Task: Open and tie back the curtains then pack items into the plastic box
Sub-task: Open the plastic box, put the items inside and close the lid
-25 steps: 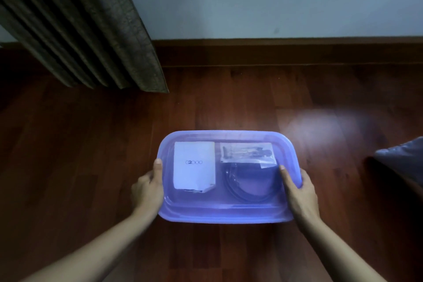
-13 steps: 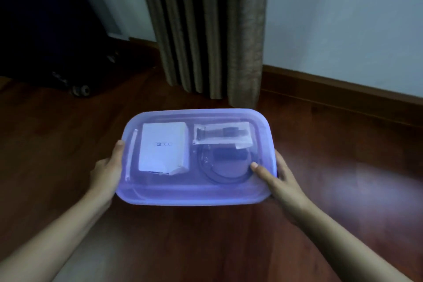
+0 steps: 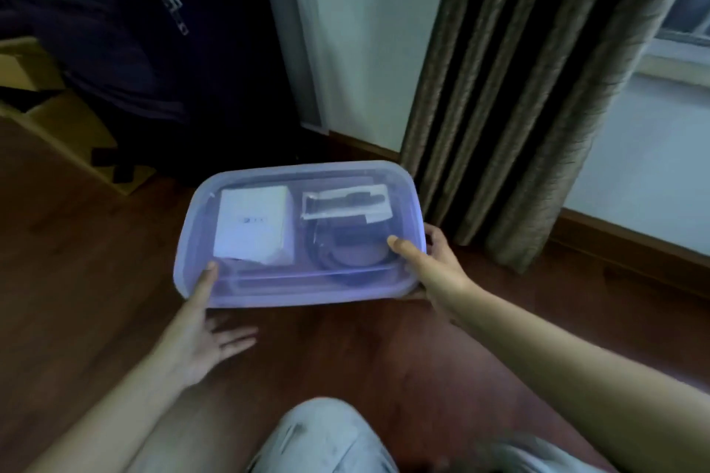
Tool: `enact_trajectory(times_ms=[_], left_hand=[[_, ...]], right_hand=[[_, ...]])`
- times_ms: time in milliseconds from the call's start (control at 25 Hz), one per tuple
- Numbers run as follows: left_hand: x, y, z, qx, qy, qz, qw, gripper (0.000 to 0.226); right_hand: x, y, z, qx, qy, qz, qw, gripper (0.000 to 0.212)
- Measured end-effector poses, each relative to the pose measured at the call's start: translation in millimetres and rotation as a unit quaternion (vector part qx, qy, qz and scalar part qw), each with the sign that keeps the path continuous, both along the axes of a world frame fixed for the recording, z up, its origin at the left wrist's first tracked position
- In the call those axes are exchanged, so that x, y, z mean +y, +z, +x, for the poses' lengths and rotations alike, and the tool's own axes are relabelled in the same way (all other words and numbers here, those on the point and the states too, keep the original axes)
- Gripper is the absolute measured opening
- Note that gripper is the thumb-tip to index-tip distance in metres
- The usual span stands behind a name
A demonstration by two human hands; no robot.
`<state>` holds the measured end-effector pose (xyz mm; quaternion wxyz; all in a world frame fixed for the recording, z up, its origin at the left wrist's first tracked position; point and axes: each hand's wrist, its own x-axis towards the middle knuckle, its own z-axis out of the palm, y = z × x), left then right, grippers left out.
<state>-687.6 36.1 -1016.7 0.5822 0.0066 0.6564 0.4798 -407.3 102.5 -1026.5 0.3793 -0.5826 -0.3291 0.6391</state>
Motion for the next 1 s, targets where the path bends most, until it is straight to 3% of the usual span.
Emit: enact_trajectory(times_ms=[80, 160, 280, 440, 600, 1000], left_hand=[[19, -5, 7, -0.045, 0.033, 0.027, 0.998, 0.049], [42, -15, 15, -0.037, 0.077, 0.04, 0.996, 0.022], [69, -33, 18, -0.025, 0.081, 0.047, 0.995, 0.012], [94, -59, 7, -0.041, 0.087, 0.043, 0.994, 0.016], [115, -94, -3, -0.028, 0.109, 0.042, 0.993, 0.026], [181, -151, -8, -0.007, 0.063, -0.008, 0.998, 0.06]], right_hand=[[17, -5, -7, -0.028, 0.005, -0.016, 0.999, 0.058], [28, -19, -11, -0.027, -0.003, -0.039, 0.999, 0.058], [39, -36, -14, -0.007, -0.034, -0.068, 0.997, 0.059], [56, -61, -42, 0.067, -0.118, -0.121, 0.983, 0.065], [82, -81, -66, 0.142, -0.151, -0.201, 0.957, 0.056], [124, -140, -82, 0.124, -0.248, -0.21, 0.938, 0.055]])
